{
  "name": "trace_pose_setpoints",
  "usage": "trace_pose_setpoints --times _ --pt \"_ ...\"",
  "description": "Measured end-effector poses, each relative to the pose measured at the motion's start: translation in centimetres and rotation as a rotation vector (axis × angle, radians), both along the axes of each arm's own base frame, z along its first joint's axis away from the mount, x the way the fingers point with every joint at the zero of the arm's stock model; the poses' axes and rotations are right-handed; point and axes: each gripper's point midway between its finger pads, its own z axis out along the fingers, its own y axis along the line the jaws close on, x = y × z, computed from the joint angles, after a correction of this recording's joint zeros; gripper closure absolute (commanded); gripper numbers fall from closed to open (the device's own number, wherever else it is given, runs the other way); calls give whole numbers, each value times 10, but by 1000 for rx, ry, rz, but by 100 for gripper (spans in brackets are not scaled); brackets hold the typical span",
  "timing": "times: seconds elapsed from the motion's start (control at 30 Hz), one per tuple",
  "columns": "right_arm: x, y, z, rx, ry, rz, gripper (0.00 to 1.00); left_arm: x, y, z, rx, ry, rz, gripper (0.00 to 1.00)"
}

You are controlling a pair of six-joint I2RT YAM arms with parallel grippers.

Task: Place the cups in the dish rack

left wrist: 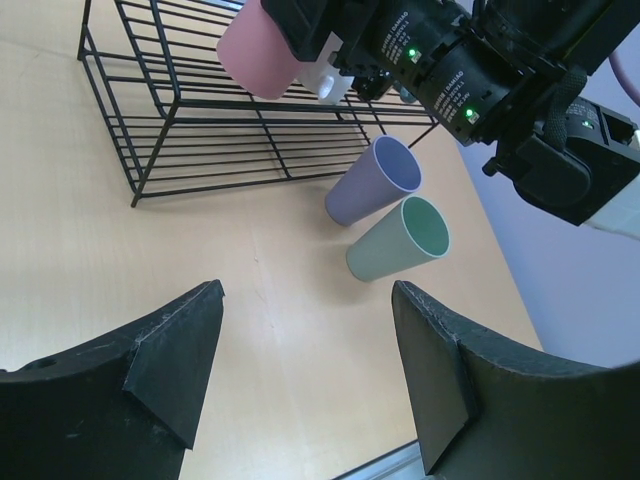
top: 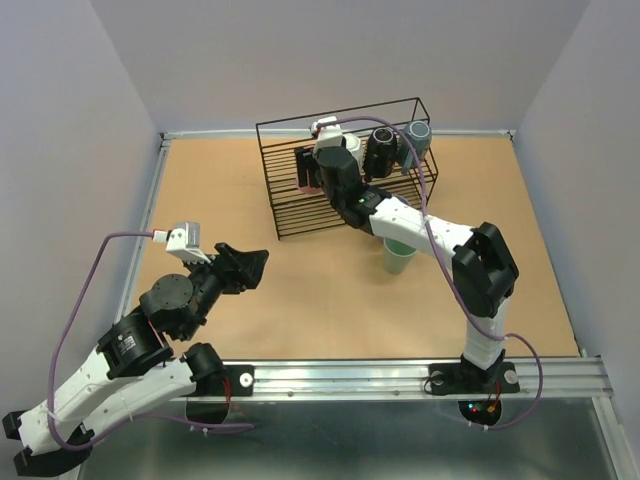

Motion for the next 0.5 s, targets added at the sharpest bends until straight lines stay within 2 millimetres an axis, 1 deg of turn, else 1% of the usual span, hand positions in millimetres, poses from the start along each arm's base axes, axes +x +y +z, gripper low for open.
trace_pose_setpoints --times 0.13,0.17,0.2,0.23,0.27,0.3,0.33,0.37,0.4,0.5 --pt "-5 -6 0 -26 -4 -13 100 0 -1 0 -7 3 -2 22" --pt "-5 -7 0 -30 -6 -18 97 0 -1 0 -8 4 -2 22" --pt "-6 -9 0 -34 -6 -22 91 0 -1 0 -10 5 -2 22" --pt "-5 -9 -1 -38 -7 -26 82 -1 -1 -1 -11 7 -3 22" --pt "-5 -10 -1 -40 -7 -28 70 -1 -2 -1 -11 7 -4 22" --pt "-5 -11 -1 -45 -7 -32 55 -1 -2 -1 -14 8 -5 22" --pt "-5 -12 -2 -50 -7 -36 36 -1 -2 -1 -16 10 -6 22" --pt "-5 -13 -2 -53 -6 -40 30 -1 -2 -1 -17 10 -7 22" --pt "-5 -13 -2 -56 -5 -42 21 -1 -2 -1 -19 11 -7 22" --pt "-6 -14 -2 -61 -2 -41 11 -1 -3 -1 -22 13 -7 22"
